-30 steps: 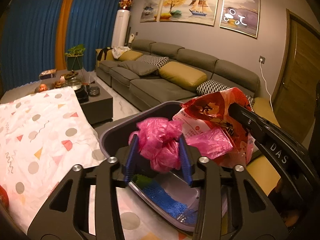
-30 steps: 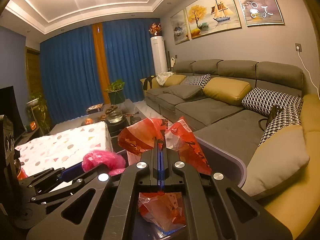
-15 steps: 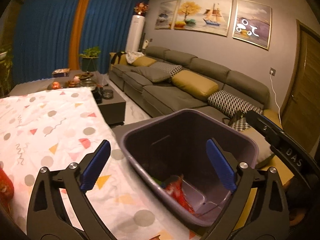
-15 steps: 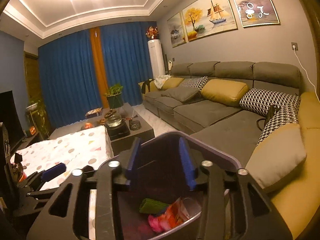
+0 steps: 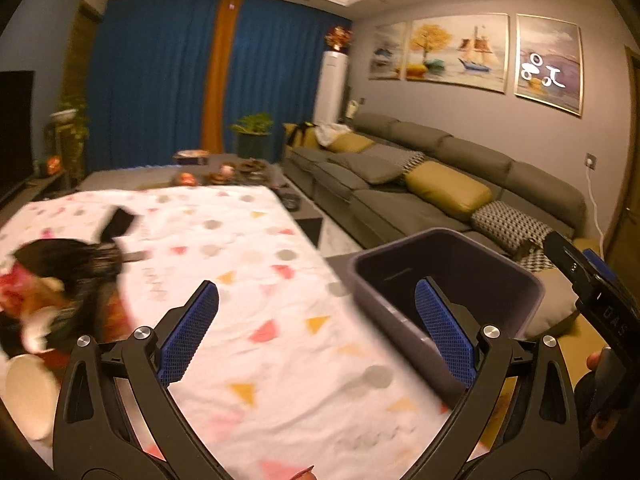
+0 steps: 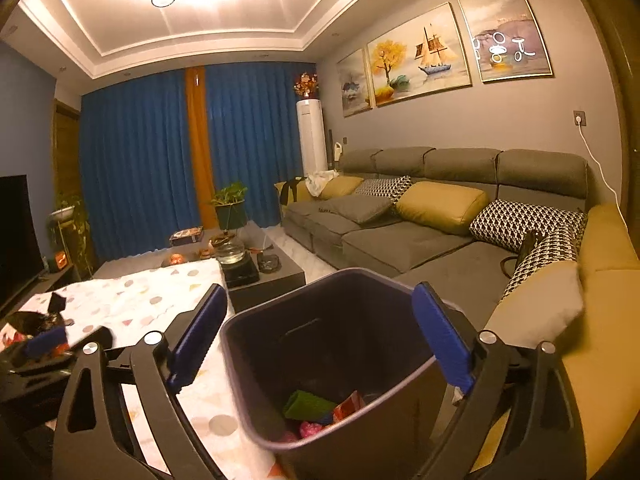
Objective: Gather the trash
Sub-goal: 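Move both open tools back toward the cups and bags on the table, then grasp the white paper cup with the left tool while the right tool grasps the black bag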
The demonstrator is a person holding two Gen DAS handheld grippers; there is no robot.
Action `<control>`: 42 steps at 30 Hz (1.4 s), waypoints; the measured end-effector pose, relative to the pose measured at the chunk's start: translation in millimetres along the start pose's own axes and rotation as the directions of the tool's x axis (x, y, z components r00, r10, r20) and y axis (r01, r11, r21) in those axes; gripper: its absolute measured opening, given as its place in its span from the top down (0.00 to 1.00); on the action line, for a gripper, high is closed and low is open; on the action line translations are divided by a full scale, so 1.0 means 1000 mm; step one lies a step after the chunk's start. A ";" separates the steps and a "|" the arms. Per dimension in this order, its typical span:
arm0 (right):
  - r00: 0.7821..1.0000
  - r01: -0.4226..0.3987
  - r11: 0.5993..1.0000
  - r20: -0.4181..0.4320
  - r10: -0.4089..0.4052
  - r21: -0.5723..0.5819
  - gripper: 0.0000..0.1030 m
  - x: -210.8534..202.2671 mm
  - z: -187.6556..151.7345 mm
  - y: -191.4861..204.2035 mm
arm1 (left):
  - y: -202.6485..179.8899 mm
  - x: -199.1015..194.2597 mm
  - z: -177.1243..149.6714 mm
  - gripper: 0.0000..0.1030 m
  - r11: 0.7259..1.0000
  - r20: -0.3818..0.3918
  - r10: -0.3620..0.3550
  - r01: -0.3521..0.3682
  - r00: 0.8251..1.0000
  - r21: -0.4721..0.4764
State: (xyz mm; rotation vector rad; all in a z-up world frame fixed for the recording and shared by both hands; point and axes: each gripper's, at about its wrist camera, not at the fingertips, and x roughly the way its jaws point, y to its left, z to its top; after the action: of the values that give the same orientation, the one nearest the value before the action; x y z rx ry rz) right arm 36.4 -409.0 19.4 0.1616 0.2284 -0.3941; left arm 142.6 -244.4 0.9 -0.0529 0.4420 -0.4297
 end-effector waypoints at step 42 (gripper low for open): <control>0.941 -0.313 0.949 -0.152 0.304 -0.044 0.07 -0.038 -0.052 0.172 | 0.172 -0.080 -0.071 0.19 0.973 -0.141 0.203 -0.216 0.969 -0.086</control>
State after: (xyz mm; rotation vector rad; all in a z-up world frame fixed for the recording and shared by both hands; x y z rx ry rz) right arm 60.6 -228.1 -1.9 0.1566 0.3521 -0.0614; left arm 114.1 -52.2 -55.5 -0.0748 0.5933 -0.2024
